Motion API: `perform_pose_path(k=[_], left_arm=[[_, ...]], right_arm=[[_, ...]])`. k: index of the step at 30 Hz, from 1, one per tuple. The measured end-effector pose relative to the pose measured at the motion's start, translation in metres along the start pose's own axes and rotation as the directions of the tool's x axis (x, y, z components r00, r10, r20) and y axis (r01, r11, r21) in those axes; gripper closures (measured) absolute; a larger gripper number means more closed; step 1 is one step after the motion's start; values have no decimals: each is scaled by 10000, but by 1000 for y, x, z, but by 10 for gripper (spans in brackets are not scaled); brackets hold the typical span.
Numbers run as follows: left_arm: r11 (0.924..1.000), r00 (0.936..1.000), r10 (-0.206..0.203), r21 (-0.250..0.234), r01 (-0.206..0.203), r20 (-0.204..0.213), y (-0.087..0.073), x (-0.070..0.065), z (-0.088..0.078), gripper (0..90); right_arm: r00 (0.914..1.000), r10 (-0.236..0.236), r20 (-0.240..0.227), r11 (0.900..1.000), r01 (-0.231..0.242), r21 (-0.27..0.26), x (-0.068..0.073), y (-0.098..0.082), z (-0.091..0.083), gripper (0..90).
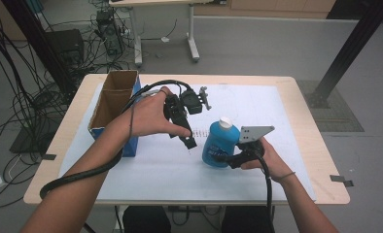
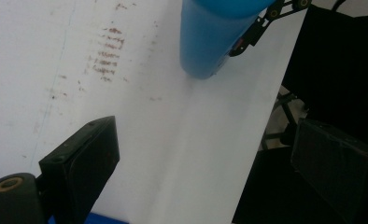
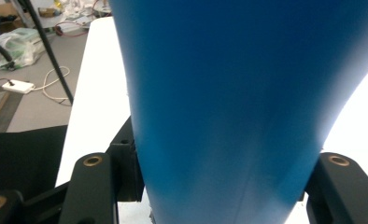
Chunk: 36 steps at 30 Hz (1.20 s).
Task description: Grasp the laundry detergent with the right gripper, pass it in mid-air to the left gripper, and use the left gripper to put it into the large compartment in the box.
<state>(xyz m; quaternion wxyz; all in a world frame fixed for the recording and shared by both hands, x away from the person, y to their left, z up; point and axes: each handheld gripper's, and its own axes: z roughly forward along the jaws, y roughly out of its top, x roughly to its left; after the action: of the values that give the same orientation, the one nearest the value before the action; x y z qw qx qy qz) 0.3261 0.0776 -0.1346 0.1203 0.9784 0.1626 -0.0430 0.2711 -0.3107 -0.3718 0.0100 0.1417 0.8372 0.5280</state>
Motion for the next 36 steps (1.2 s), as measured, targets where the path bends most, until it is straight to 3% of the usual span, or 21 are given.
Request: perform_pose_path(k=[12, 28, 36], left_arm=[[9944, 9957, 921, 521, -922, 40, 25, -21, -1, 80], [9856, 9902, 1391, 952, -1398, 142, 42, -30, 4, 81], [9773, 9862, 1650, 1317, -1657, 167, 51, -36, 7, 81]], right_arm=[[9970, -416, -652, 9988, 431, 225, -1, 13, 8, 408], [9837, -914, -1547, 9928, 1022, 628, -2, 33, 25, 409], [9759, -1153, -1854, 9876, 1326, 836, -2, 42, 32, 410]])
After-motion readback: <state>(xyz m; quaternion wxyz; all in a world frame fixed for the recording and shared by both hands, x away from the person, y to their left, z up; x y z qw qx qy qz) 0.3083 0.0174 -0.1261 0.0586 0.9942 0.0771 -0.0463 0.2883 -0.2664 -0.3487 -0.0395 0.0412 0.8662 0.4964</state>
